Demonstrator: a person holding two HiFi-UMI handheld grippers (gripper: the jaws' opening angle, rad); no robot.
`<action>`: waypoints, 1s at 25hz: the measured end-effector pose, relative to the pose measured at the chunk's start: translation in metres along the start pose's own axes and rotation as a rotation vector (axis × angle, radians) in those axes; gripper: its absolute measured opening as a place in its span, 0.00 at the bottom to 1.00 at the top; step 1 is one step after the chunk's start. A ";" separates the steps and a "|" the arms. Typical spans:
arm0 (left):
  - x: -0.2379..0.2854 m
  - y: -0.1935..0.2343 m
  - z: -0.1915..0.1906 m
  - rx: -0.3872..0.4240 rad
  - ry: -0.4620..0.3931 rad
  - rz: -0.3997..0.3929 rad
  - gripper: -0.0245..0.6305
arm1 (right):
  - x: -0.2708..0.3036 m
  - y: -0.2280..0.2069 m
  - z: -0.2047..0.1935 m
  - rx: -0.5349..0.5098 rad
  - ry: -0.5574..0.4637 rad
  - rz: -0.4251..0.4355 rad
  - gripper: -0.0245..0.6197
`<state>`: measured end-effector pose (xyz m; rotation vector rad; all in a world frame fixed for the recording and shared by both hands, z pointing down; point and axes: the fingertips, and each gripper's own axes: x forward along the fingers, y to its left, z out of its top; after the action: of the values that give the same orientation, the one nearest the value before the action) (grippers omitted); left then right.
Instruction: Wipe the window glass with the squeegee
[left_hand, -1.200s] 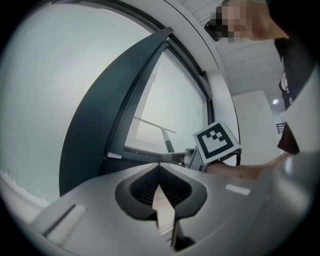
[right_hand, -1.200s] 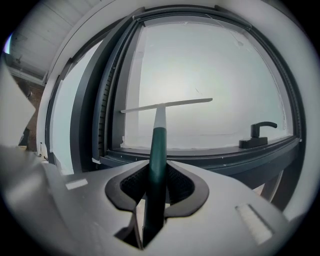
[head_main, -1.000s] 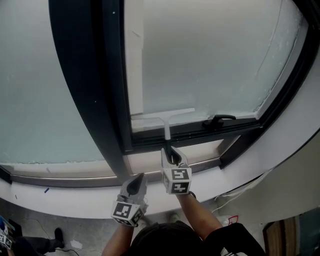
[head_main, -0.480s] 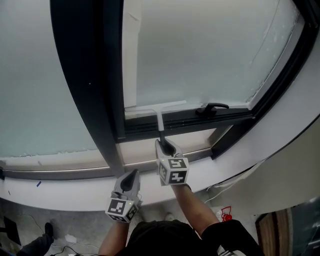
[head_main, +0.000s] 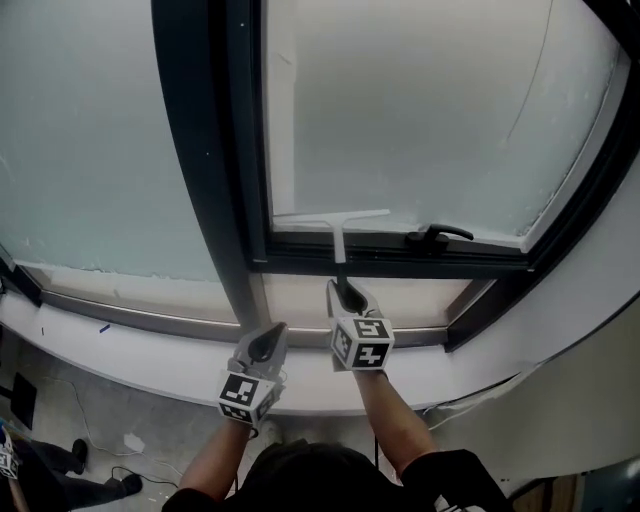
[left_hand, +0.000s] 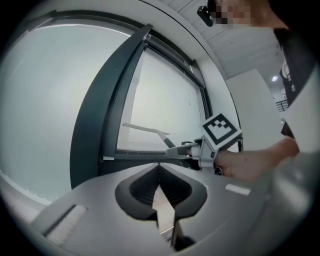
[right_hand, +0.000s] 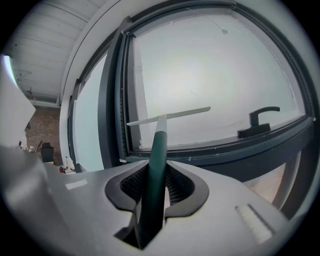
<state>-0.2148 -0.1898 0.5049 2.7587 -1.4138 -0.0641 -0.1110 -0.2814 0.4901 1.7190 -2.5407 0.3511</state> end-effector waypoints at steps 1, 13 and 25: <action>0.000 -0.003 0.004 -0.007 -0.008 0.011 0.04 | -0.009 -0.002 0.004 -0.009 -0.011 0.011 0.17; -0.038 -0.054 0.009 -0.045 -0.083 0.169 0.04 | -0.148 -0.066 -0.005 -0.011 -0.081 0.111 0.17; -0.097 -0.042 -0.006 -0.064 -0.073 0.248 0.04 | -0.223 -0.112 -0.062 0.002 -0.041 0.001 0.17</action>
<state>-0.2373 -0.0860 0.5100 2.5331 -1.7274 -0.1987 0.0712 -0.1052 0.5299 1.7441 -2.5701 0.3211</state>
